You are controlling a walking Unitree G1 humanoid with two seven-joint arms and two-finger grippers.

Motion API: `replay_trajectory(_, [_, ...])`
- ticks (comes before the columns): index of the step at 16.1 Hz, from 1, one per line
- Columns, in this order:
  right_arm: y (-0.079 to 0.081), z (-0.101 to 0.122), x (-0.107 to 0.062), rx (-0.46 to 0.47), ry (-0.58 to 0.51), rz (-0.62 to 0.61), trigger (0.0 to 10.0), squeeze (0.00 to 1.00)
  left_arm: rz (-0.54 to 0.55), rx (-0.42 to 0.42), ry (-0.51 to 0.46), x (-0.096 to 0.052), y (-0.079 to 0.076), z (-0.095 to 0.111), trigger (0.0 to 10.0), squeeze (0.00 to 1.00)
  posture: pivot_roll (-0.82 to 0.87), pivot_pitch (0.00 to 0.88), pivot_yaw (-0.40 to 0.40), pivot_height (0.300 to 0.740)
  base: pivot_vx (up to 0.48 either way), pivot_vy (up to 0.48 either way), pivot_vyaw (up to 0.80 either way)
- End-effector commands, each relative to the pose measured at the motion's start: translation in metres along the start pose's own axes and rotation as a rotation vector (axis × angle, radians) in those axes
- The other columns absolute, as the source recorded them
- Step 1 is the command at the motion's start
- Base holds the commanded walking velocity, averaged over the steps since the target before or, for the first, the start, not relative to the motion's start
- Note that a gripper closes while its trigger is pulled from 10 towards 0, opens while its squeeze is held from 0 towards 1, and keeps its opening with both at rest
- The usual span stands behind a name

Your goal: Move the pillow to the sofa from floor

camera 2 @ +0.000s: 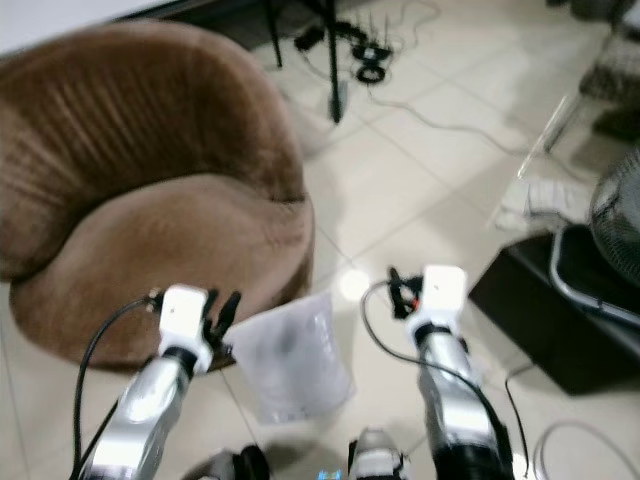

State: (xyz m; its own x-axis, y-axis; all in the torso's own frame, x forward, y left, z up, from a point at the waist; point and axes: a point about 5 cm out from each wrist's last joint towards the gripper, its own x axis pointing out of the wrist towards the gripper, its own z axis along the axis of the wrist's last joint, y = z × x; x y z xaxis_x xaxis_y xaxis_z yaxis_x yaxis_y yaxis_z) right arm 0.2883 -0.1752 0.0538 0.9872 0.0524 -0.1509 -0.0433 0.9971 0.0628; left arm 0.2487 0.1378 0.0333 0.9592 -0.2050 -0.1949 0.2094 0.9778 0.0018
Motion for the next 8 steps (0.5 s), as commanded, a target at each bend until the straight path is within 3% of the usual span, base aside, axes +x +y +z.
replay_trajectory(1, [0.01, -0.009, 0.001, -0.007, 0.031, 0.041, 10.0, 0.0, 0.043, 0.004, 0.013, -0.008, 0.006, -0.001, 10.0, 0.0, -0.04, 0.175, 0.04, 0.74, 0.0, 0.0, 0.0])
replay_trajectory(5, [0.018, -0.017, 0.008, 0.097, 0.071, 0.096, 10.0, 0.0, 0.082, -0.002, 0.019, -0.027, 0.003, 0.0, 10.0, 0.0, 0.06, 0.19, 0.01, 0.74, 0.0, 0.0, 0.0])
replay_trajectory(8, [0.02, -0.02, 0.013, 0.11, 0.087, 0.111, 10.0, 0.0, 0.104, 0.022, 0.026, -0.037, 0.003, 0.004, 10.0, 0.0, 0.13, 0.203, -0.008, 0.74, 0.0, 0.0, 0.0])
